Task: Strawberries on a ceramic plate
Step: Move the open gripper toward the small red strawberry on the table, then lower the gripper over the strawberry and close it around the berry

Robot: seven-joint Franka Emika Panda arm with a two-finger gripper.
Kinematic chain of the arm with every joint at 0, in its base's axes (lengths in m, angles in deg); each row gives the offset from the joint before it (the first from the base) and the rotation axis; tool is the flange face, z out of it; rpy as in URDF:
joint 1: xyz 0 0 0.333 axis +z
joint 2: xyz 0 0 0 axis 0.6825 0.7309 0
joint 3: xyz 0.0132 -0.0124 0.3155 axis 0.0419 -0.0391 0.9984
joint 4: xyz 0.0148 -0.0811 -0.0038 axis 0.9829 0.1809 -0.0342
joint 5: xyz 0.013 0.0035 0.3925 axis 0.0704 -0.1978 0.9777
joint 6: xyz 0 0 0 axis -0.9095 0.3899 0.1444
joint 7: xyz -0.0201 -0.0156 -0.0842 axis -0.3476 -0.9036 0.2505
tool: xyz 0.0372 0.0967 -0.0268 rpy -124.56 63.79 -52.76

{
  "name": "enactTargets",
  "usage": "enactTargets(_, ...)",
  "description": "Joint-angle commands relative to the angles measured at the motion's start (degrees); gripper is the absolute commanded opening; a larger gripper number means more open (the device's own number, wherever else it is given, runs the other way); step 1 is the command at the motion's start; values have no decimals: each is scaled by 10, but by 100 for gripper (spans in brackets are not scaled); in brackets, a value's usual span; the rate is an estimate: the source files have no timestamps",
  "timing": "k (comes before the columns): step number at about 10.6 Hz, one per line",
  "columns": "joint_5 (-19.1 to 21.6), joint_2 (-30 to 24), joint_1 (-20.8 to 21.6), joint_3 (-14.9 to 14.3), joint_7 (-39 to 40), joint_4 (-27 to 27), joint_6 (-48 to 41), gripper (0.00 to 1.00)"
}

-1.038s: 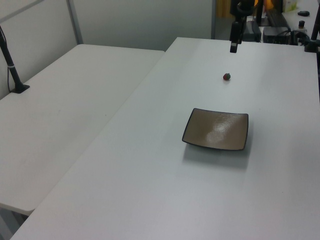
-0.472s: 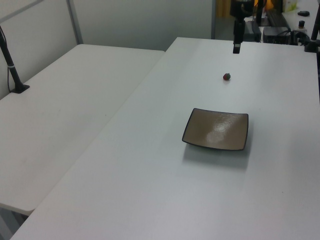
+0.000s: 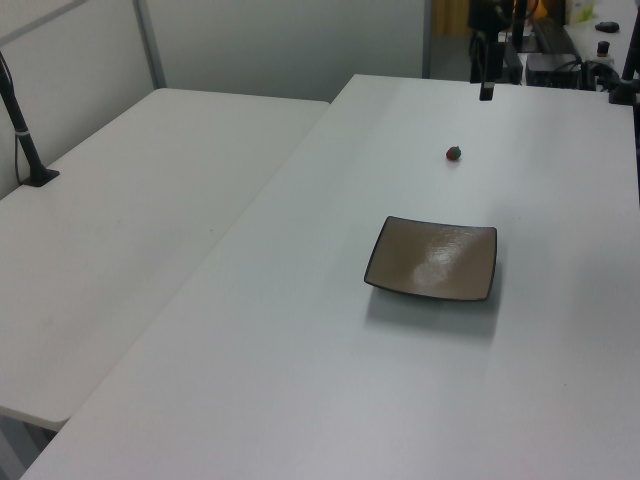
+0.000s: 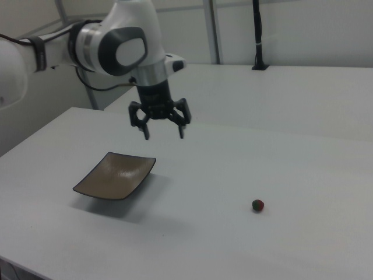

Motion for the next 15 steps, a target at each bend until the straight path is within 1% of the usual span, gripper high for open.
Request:
enactTargets(1,-32,51,-42,6,18,-17,67,100)
enactTargets(2,-33,67,-60,6,24,-15,103,100)
enactTargets(5,-35,109,-93,5,37,-15,170,100)
enactTargets(6,-40,123,-103,5,41,-15,190,100)
enactTargets(7,-54,136,-109,5,42,-14,209,100)
enactTargets(11,-80,196,-119,-3,42,-12,290,100)
enactTargets(13,-81,218,-119,-10,42,-11,313,100)
enactTargets(15,-98,235,-119,-10,42,-11,331,100)
